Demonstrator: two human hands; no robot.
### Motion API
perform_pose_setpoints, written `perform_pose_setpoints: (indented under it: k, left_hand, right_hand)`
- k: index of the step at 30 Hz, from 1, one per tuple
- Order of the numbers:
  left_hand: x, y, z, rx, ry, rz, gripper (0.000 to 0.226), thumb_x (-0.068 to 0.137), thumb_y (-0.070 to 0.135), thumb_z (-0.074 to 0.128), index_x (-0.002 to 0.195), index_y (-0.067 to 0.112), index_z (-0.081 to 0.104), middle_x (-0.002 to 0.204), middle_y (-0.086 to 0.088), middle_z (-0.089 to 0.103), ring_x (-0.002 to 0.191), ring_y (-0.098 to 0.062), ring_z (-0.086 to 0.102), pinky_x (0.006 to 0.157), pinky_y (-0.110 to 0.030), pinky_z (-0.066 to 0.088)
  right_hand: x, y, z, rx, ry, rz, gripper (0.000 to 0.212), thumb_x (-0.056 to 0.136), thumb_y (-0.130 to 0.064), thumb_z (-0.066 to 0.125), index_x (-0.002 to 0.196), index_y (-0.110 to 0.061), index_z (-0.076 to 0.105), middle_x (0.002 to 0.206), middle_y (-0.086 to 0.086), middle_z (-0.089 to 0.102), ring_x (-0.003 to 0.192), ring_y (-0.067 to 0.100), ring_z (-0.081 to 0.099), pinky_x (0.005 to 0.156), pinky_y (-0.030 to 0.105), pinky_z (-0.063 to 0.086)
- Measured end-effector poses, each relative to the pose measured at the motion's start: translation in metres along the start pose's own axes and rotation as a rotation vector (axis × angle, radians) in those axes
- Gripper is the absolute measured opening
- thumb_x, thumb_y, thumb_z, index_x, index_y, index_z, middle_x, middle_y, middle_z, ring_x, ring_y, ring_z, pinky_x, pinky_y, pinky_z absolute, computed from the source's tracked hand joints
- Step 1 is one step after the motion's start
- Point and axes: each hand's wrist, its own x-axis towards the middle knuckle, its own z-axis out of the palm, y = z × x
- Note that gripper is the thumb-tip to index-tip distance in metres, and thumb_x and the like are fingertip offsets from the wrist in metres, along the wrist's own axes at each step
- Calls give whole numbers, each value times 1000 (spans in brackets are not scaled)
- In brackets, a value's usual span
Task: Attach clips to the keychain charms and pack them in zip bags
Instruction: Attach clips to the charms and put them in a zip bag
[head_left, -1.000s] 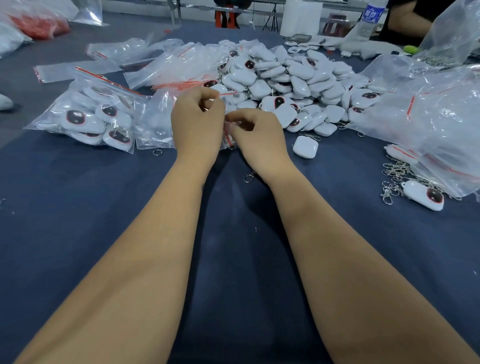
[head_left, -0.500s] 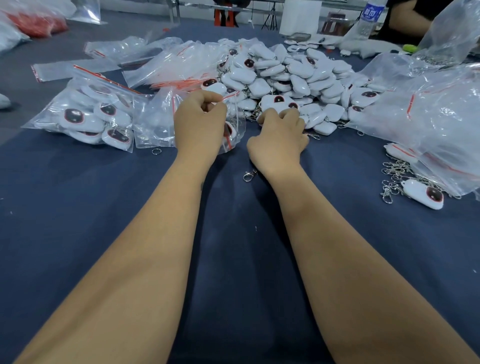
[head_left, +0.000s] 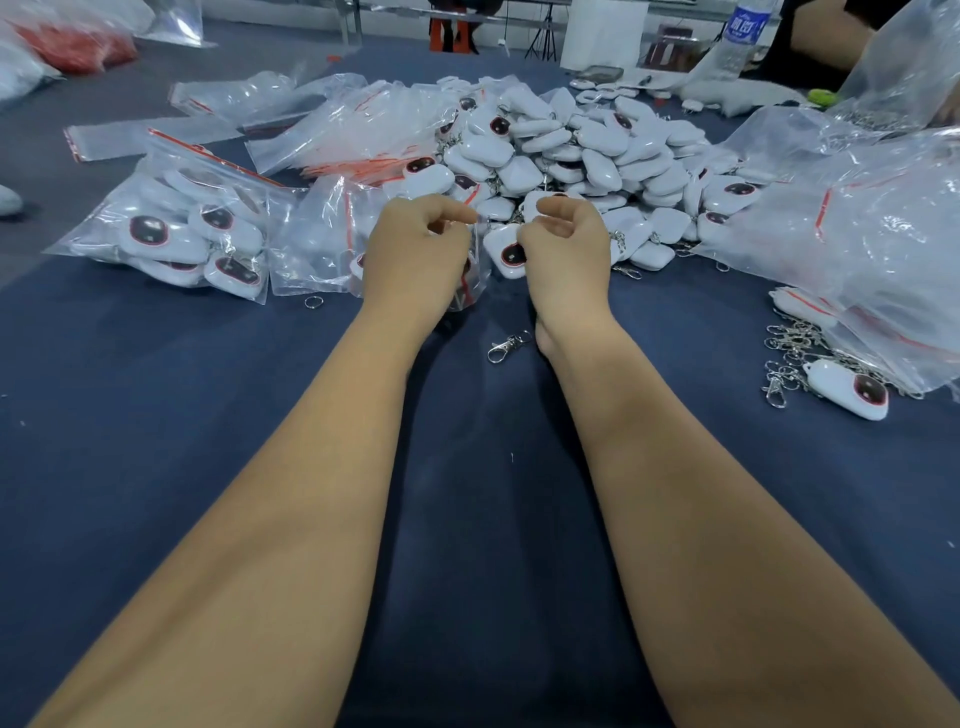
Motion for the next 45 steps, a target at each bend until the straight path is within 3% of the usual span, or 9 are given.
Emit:
perform_pose_setpoints:
  k: [3, 7, 11, 14, 22, 28, 36, 40, 45]
  left_hand:
    - [1, -1, 0, 90, -51, 36, 27, 80, 14, 58, 95, 33, 70, 92, 0, 64, 63, -8, 55, 65, -25, 48]
    - [1, -2, 1, 226, -67, 100, 34, 76, 10, 61, 103, 31, 69, 112, -4, 54, 77, -20, 60, 72, -33, 53]
    - [0, -3, 1, 301, -18, 159, 36, 77, 9, 60, 103, 33, 68, 104, 6, 43, 86, -15, 52, 69, -29, 41]
    - [1, -4, 1, 350, 34, 207, 42, 77, 1, 54, 101, 32, 68, 103, 8, 43, 89, -11, 45, 69, -26, 35]
    - [3, 1, -1, 200, 126, 210, 47, 71, -11, 47, 95, 19, 73, 98, 1, 46, 85, -12, 45, 65, -5, 33]
    - [4, -2, -4, 155, 160, 122, 43, 68, -10, 52, 89, 23, 71, 100, -5, 54, 83, -13, 46, 61, -12, 33]
    - [3, 1, 0, 2, 95, 46, 38, 76, -1, 49, 89, 27, 71, 109, -6, 64, 80, -10, 52, 68, -17, 39]
    - [2, 1, 1, -40, 76, 16, 36, 85, 1, 48, 105, 18, 73, 89, 0, 66, 56, 4, 52, 54, -7, 37]
    - [-1, 2, 0, -21, 90, -11, 38, 88, 6, 46, 103, 28, 73, 110, 4, 67, 87, -9, 61, 81, -26, 52]
  right_hand:
    - [1, 1, -1, 68, -48, 72, 30, 84, -1, 68, 112, -6, 60, 109, 8, 65, 101, 22, 63, 89, 32, 54]
    - [-3, 0, -1, 48, -129, 65, 18, 81, 3, 67, 99, 4, 71, 86, 18, 67, 80, 28, 61, 87, 53, 54]
    - [-4, -1, 0, 26, -116, -12, 14, 84, -4, 66, 95, -11, 72, 93, 9, 70, 91, 27, 66, 85, 42, 56]
    - [-3, -1, 0, 63, -126, -43, 15, 89, -9, 62, 90, -24, 65, 89, 2, 64, 76, 14, 62, 65, 26, 54]
    - [-3, 1, -1, -40, -127, -80, 24, 78, -2, 74, 74, -19, 57, 62, -9, 56, 57, 6, 49, 57, 21, 45]
    - [-8, 0, 1, -12, -207, -94, 12, 82, -5, 70, 79, 4, 62, 72, 9, 49, 71, 17, 42, 68, 31, 38]
    - [-7, -1, 1, -81, -248, -68, 32, 82, -3, 66, 60, -19, 48, 52, -10, 44, 53, 8, 38, 54, 21, 34]
    - [-8, -1, 2, -60, -260, -63, 9, 83, -5, 63, 80, -10, 56, 73, 9, 40, 69, 20, 34, 64, 32, 30]
    - [-7, -2, 2, -47, -257, -36, 21, 85, -3, 57, 73, -20, 60, 73, 0, 61, 66, 10, 50, 55, 15, 41]
